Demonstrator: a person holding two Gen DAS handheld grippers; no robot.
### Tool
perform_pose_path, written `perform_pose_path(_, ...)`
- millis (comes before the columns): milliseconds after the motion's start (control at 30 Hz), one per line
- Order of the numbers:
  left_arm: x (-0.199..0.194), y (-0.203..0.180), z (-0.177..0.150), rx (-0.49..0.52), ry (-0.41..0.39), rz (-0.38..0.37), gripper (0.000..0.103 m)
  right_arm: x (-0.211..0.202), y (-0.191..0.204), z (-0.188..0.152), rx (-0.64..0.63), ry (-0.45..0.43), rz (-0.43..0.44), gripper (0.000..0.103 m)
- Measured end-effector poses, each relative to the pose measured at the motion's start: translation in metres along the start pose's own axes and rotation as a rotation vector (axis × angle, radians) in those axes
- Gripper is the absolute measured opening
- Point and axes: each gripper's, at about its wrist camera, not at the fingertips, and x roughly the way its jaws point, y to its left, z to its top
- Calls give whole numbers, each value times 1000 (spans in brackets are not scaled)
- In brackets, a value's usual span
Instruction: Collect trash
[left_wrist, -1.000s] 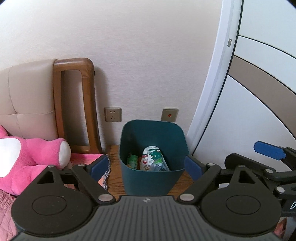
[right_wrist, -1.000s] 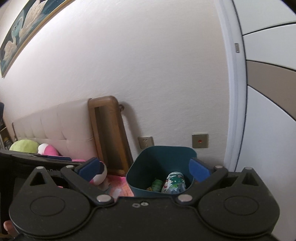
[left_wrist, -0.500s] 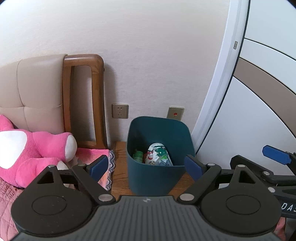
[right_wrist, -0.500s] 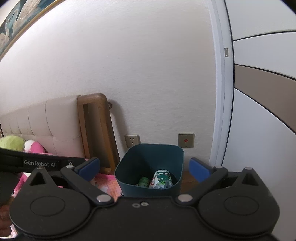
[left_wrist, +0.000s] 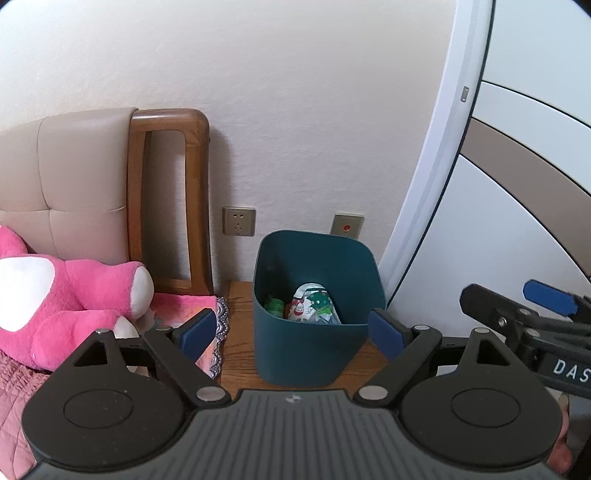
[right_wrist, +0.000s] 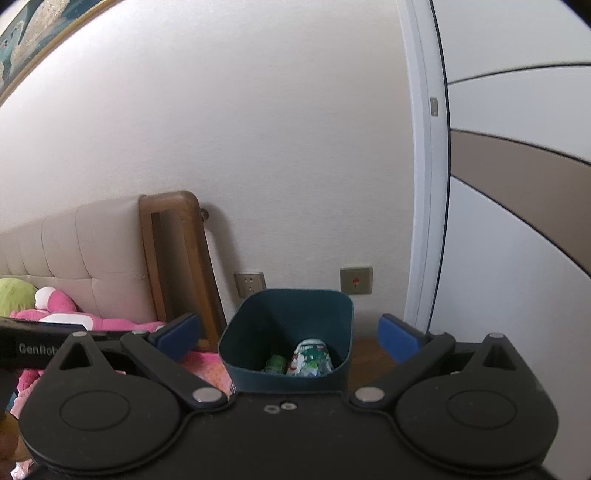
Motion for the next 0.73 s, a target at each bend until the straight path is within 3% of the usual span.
perform_pose_path(533, -13, 1, -5, 8, -57, -34, 90, 1, 1, -5, 22, 23, -30, 103)
perform_pose_path(733, -10, 6, -5, -14, -44, -39, 90, -1, 1, -6, 20, 23, -38, 103)
